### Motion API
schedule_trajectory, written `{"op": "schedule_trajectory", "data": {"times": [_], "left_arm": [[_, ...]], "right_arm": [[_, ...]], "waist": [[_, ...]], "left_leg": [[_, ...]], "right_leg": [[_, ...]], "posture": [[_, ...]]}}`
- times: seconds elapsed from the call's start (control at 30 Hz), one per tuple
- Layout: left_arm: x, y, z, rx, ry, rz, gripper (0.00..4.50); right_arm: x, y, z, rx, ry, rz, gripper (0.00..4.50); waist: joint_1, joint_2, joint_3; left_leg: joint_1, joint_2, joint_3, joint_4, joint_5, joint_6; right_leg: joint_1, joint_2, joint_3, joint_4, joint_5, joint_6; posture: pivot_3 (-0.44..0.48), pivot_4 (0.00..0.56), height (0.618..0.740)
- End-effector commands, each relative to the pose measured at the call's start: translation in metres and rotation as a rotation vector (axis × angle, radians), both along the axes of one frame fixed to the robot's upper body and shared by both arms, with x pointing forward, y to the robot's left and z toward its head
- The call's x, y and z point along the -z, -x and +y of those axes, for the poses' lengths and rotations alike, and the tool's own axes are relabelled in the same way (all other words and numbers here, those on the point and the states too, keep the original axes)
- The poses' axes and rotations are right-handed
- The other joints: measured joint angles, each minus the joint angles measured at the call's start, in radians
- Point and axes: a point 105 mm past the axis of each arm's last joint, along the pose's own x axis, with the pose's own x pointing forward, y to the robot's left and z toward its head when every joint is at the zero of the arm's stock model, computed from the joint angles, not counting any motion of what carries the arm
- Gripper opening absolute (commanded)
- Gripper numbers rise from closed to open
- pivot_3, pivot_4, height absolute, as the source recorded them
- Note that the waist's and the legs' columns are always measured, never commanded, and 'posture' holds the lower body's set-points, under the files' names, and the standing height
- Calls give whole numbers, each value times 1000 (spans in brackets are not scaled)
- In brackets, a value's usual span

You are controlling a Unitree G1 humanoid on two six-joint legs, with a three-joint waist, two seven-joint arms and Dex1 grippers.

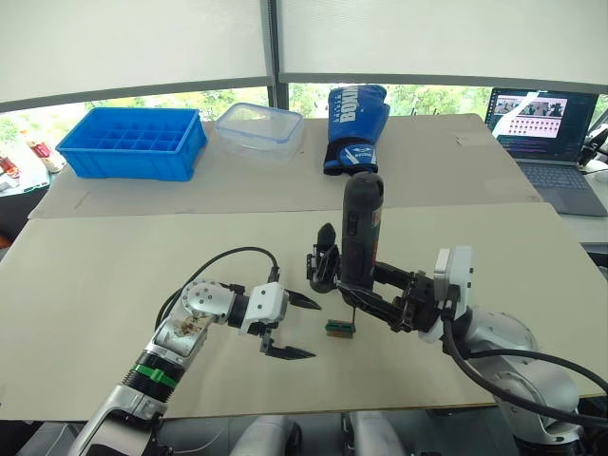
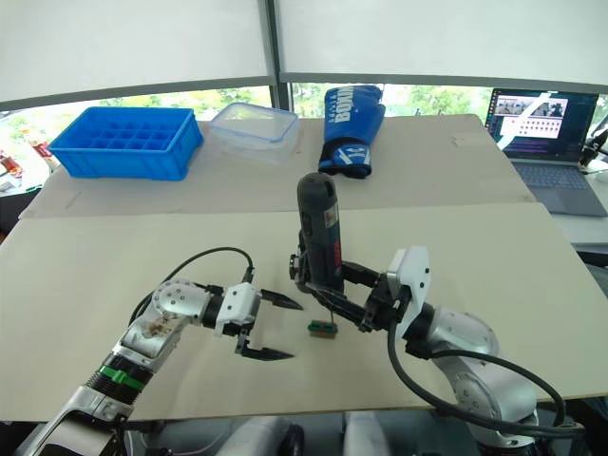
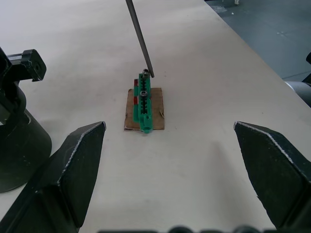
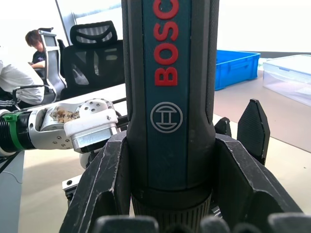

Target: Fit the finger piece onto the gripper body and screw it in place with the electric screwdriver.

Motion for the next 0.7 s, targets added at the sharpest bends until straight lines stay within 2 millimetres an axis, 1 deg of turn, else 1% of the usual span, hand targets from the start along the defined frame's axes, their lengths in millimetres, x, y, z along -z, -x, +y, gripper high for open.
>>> {"op": "schedule_trajectory", "data": {"times": [0.03, 0.7], "left_arm": [[-8, -2, -3, 10, 18, -43, 4500], [-8, -3, -8, 8, 27, -50, 4500]], "right_arm": [[-10, 4, 2, -22, -32, -27, 1912], [-4, 3, 0, -33, -21, 21, 1912]], "waist": [[0, 0, 0], [0, 0, 0]], "left_leg": [[0, 0, 0, 0, 0, 0], [0, 0, 0, 0, 0, 0]], "right_leg": [[0, 0, 0, 0, 0, 0], [0, 0, 0, 0, 0, 0]], "posture": [[0, 150, 740], [0, 150, 740]]}}
